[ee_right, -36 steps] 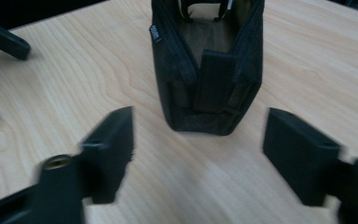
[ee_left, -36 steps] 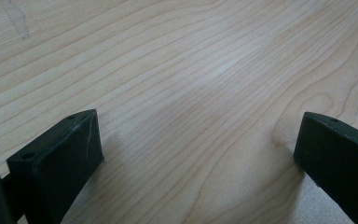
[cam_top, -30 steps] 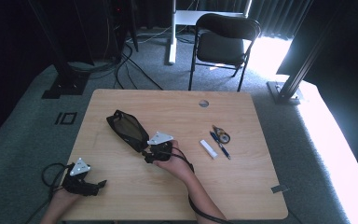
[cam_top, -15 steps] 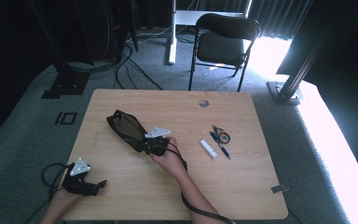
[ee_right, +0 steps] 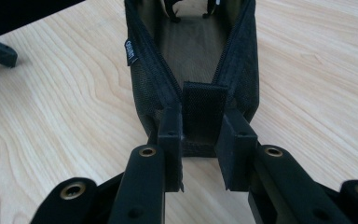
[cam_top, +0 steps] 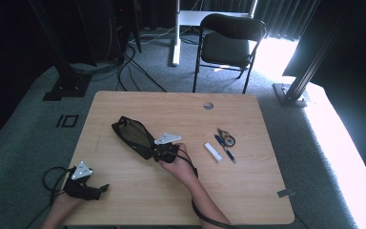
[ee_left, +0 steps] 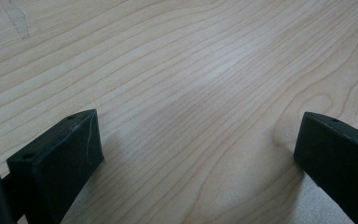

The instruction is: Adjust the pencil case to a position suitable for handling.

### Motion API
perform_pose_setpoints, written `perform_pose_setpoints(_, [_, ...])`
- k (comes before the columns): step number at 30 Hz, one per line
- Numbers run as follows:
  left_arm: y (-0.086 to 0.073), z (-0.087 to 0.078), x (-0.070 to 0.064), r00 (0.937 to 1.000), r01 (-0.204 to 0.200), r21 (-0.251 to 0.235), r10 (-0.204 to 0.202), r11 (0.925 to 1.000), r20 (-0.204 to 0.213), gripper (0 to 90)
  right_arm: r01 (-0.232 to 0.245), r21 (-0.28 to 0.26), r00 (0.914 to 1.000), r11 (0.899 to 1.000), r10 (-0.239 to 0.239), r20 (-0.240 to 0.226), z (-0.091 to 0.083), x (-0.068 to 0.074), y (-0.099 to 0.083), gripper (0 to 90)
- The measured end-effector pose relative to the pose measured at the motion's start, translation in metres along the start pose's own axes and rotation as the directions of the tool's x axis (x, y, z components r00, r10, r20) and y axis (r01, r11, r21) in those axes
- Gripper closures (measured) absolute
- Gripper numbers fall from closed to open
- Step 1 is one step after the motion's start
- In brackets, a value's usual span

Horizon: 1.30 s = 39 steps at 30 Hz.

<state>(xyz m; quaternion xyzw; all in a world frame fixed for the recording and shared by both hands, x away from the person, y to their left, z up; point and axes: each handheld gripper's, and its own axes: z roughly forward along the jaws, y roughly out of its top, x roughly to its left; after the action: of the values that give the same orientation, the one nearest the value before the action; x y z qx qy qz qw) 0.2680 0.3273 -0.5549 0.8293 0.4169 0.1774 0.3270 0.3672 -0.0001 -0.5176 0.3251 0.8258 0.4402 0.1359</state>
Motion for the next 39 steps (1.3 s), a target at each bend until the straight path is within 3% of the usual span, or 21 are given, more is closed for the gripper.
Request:
perform_pose_setpoints(15, [0.000,0.000,0.000,1.0000,0.000,0.000,0.000,1.0000,0.000,1.1,-0.016,0.002,0.9999,1.000,0.016,-0.004,-0.035,-0.009,-0.024,73.0])
perform_pose_setpoints(31, [0.000,0.000,0.000,1.0000,0.000,0.000,0.000,1.0000,0.000,1.1,-0.020,0.007,0.9995,1.000,0.020,0.022,-0.070,-0.017,-0.051,73.0])
perform_pose_setpoints(39, [0.000,0.000,0.000,1.0000,0.001,-0.002,-0.001,1.0000,0.000,1.1,-0.060,-0.010,0.9975,0.998,0.060,0.035,-0.087,-0.025,-0.066,73.0])
